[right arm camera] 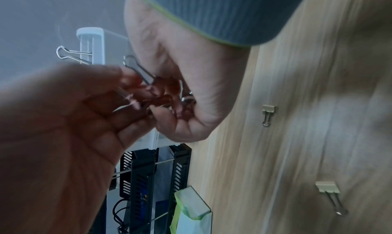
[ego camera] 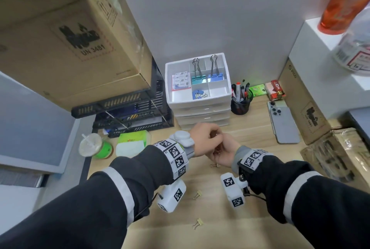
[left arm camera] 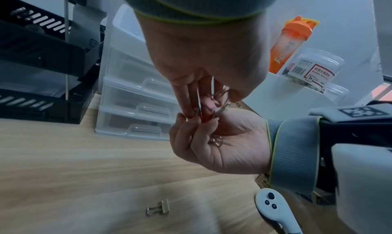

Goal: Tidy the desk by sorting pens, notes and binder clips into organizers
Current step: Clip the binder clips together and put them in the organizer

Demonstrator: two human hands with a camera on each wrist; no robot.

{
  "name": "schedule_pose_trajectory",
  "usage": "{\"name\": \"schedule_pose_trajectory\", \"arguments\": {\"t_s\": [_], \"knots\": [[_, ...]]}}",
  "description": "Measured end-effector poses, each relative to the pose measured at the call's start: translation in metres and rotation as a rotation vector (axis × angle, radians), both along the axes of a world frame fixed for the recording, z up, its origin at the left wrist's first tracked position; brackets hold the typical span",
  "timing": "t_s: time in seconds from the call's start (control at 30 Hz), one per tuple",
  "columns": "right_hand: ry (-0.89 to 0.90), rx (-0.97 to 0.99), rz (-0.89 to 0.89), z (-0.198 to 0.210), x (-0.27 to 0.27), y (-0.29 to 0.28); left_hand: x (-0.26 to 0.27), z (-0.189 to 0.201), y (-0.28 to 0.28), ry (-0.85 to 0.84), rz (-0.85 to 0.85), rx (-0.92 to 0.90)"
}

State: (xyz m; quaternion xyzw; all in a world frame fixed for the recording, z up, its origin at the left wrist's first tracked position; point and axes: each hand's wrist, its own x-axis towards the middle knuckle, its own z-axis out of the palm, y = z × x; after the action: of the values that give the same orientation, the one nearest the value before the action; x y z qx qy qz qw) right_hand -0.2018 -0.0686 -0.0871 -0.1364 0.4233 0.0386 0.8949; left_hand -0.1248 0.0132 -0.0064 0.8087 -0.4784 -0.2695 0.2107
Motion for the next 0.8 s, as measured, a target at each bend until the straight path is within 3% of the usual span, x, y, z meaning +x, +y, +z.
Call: {"name": "schedule_pose_trajectory", "arguments": {"t_s": [0.2, 0.37, 0.6, 0.73, 0.8], "knots": [[-0.062, 0.058, 0.098, 0.0, 0.001, -0.016, 0.008, 0.011, -0.006, 0.041, 0.001, 0.001], [-0.025, 0.047, 0.239, 0.006, 0.001, -0.031, 0.019, 0.022, -0.01, 0.183, 0.044, -0.079], [-0.163, 0.033, 0.274, 0.039, 0.016, -0.042, 0.041, 0.039, -0.013, 0.297, 0.075, -0.154], [-0.162, 0.058, 0.298, 0.048, 0.028, -0.049, 0.049, 0.049, -0.019, 0.404, 0.12, -0.24], [-0.143, 0.046, 0.289, 0.052, 0.031, -0.054, 0.054, 0.056, -0.024, 0.379, 0.137, -0.286]]}}
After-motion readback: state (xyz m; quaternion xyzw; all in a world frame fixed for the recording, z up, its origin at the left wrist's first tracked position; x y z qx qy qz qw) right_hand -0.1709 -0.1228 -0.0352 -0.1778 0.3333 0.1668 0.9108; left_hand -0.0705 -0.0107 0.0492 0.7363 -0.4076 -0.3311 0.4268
